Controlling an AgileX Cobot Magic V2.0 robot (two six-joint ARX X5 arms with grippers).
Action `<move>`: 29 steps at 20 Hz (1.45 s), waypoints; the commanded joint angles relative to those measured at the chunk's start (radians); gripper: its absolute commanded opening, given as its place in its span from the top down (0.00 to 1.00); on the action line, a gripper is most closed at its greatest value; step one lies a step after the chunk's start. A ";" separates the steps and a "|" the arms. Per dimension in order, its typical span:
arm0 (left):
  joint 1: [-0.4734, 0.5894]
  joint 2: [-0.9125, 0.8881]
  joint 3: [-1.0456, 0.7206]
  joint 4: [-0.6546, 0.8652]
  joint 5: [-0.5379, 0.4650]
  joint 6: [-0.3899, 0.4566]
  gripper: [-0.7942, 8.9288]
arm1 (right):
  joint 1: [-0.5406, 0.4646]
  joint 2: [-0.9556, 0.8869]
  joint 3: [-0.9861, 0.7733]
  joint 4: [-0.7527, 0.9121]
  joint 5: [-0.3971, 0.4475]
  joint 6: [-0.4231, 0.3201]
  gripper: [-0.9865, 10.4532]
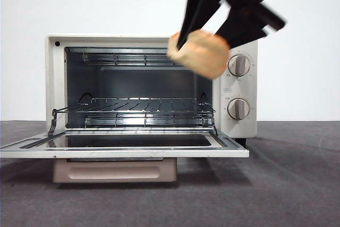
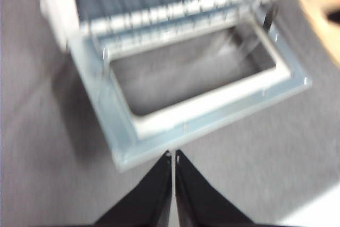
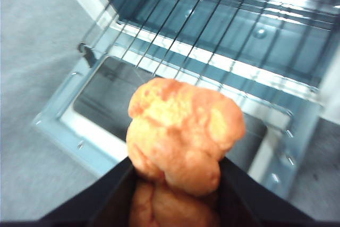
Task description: The left arm flap open the oven, the right arm pick bread and place it into oven, the left arm flap close the oven
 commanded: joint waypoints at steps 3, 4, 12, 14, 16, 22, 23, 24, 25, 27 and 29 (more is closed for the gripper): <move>-0.003 -0.087 0.001 -0.045 -0.001 -0.009 0.90 | 0.011 0.184 0.139 0.061 0.002 0.016 0.75; -0.003 -0.104 0.001 -0.055 -0.001 -0.009 0.90 | 0.011 0.230 0.173 0.060 0.007 0.023 0.75; -0.003 -0.141 0.001 -0.074 -0.001 -0.008 0.90 | 0.010 0.397 0.244 0.194 0.193 0.080 0.75; -0.003 -0.142 0.001 -0.086 -0.001 -0.008 0.90 | 0.010 0.411 0.244 0.233 0.229 0.094 0.75; -0.003 -0.145 0.001 -0.089 -0.001 -0.007 0.90 | 0.010 0.426 0.244 0.265 0.262 0.112 0.75; -0.003 -0.150 0.001 -0.097 -0.001 -0.003 0.90 | 0.009 0.471 0.244 0.277 0.290 0.127 0.68; -0.003 -0.150 0.001 -0.100 -0.001 -0.002 0.90 | 0.009 0.475 0.244 0.274 0.289 0.127 0.67; -0.003 -0.151 0.001 -0.103 -0.001 0.000 0.90 | 0.009 0.479 0.244 0.271 0.290 0.127 0.67; -0.003 -0.153 0.001 -0.105 -0.001 0.000 0.90 | 0.009 0.481 0.244 0.268 0.290 0.127 0.67; -0.003 -0.153 0.001 -0.106 -0.001 0.000 0.90 | 0.009 0.481 0.244 0.268 0.292 0.127 0.66; -0.003 -0.154 0.001 -0.107 -0.001 0.000 0.90 | 0.009 0.481 0.244 0.275 0.291 0.127 0.63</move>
